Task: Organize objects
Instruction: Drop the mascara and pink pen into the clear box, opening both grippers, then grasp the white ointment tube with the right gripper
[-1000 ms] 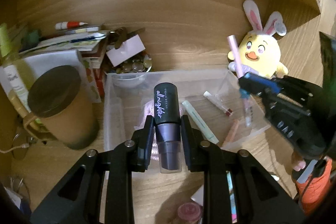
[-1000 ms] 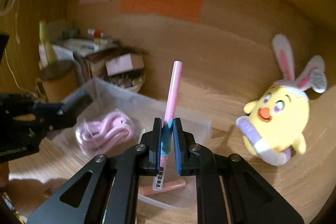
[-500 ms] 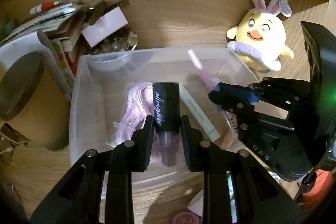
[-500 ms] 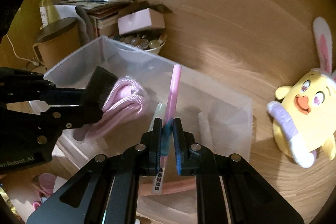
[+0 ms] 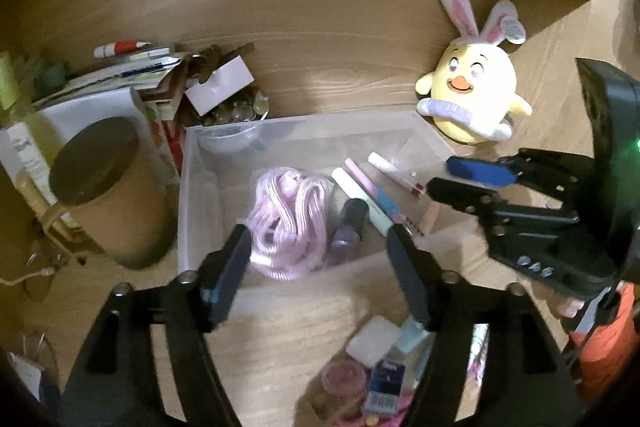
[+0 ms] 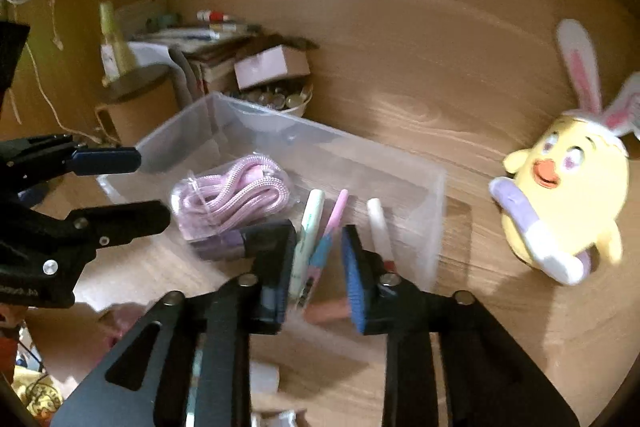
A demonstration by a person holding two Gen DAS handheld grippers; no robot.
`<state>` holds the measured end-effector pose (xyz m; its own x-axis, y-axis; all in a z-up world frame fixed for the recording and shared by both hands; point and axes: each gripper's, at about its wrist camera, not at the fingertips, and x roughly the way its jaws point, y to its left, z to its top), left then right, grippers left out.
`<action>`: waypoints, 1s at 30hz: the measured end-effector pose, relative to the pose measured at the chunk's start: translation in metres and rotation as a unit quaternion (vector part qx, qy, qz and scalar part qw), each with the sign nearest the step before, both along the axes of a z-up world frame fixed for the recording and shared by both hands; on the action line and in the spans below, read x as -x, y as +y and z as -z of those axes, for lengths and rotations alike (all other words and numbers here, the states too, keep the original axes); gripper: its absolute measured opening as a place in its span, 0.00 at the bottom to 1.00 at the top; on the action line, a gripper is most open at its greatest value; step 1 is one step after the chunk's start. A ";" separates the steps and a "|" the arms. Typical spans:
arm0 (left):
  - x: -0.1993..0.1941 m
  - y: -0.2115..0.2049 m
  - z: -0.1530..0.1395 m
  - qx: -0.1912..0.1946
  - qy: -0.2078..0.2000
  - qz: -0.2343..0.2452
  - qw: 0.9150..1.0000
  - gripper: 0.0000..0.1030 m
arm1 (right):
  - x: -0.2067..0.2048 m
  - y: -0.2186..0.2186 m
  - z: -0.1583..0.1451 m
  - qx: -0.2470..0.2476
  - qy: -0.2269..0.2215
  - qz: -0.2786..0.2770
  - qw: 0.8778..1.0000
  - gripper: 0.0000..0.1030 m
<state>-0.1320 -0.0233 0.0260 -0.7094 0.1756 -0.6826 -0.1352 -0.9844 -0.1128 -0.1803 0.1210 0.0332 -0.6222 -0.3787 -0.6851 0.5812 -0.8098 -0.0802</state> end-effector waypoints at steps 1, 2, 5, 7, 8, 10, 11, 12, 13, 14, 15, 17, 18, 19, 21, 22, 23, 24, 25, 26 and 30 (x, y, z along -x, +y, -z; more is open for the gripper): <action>-0.003 0.000 0.000 -0.001 0.001 0.000 1.000 0.75 | -0.006 0.005 -0.003 0.007 0.003 0.001 1.000 0.30; -0.008 0.000 0.000 -0.004 0.002 0.000 1.000 0.79 | -0.011 0.010 -0.006 0.013 0.005 0.002 1.000 0.33; -0.019 0.000 0.004 -0.006 -0.001 0.000 1.000 0.84 | -0.032 0.024 -0.012 0.021 0.020 0.008 1.000 0.38; -0.026 0.002 0.009 -0.006 -0.007 0.009 1.000 0.85 | -0.044 0.033 -0.012 0.026 0.024 0.011 0.999 0.42; -0.029 0.003 0.012 -0.006 -0.010 0.011 1.000 0.86 | -0.049 0.038 -0.011 0.031 0.024 0.012 0.999 0.44; -0.034 0.006 0.021 -0.005 -0.020 0.016 1.000 0.86 | -0.060 0.047 -0.007 0.040 0.019 0.014 0.999 0.45; -0.035 0.007 0.026 -0.003 -0.026 0.017 1.000 0.86 | -0.065 0.051 -0.004 0.040 0.018 0.016 0.999 0.45; -0.036 0.008 0.030 -0.002 -0.030 0.018 0.999 0.86 | -0.068 0.054 0.000 0.039 0.016 0.019 0.999 0.45; -0.038 0.010 0.035 -0.001 -0.037 0.018 0.999 0.86 | -0.071 0.056 0.005 0.035 0.013 0.022 0.999 0.45; -0.038 0.011 0.039 -0.001 -0.042 0.018 0.999 0.86 | -0.073 0.059 0.008 0.031 0.011 0.026 0.999 0.45; -0.038 0.011 0.043 -0.003 -0.048 0.018 0.999 0.86 | -0.075 0.061 0.014 0.024 0.008 0.032 0.999 0.45; -0.039 0.014 0.050 -0.006 -0.058 0.022 0.998 0.86 | -0.079 0.067 0.023 0.018 -0.007 0.035 0.999 0.45; -0.040 0.015 0.053 -0.005 -0.061 0.022 0.998 0.86 | -0.081 0.070 0.029 0.015 -0.015 0.036 0.999 0.45; -0.040 0.017 0.056 -0.004 -0.062 0.023 0.998 0.86 | -0.083 0.072 0.034 0.011 -0.022 0.035 0.999 0.45; -0.040 0.020 0.059 -0.002 -0.064 0.026 0.998 0.82 | -0.085 0.074 0.044 0.000 -0.034 0.032 0.999 0.45; -0.039 0.022 0.060 -0.001 -0.065 0.028 0.997 0.80 | -0.085 0.074 0.048 -0.005 -0.038 0.031 0.999 0.45; -0.038 0.023 0.061 -0.001 -0.068 0.031 0.997 0.73 | -0.085 0.075 0.051 -0.007 -0.043 0.030 0.999 0.44; -0.036 0.025 0.062 -0.001 -0.071 0.035 0.997 0.68 | -0.083 0.075 0.055 -0.008 -0.052 0.029 0.998 0.42; -0.035 0.027 0.064 -0.002 -0.075 0.038 0.996 0.66 | -0.082 0.075 0.058 -0.008 -0.060 0.025 0.998 0.39; -0.033 0.028 0.064 -0.003 -0.076 0.041 0.996 0.65 | -0.081 0.074 0.060 -0.007 -0.066 0.022 0.998 0.37; -0.031 0.034 0.067 0.001 -0.077 0.051 0.996 0.62 | -0.081 0.070 0.068 -0.006 -0.087 0.008 0.996 0.34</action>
<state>-0.1006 0.0111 -0.0411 -0.5740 0.2404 -0.7827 -0.2154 -0.9666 -0.1390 -0.0996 0.1913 -0.0343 -0.4998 -0.3612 -0.7872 0.5741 -0.8187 0.0112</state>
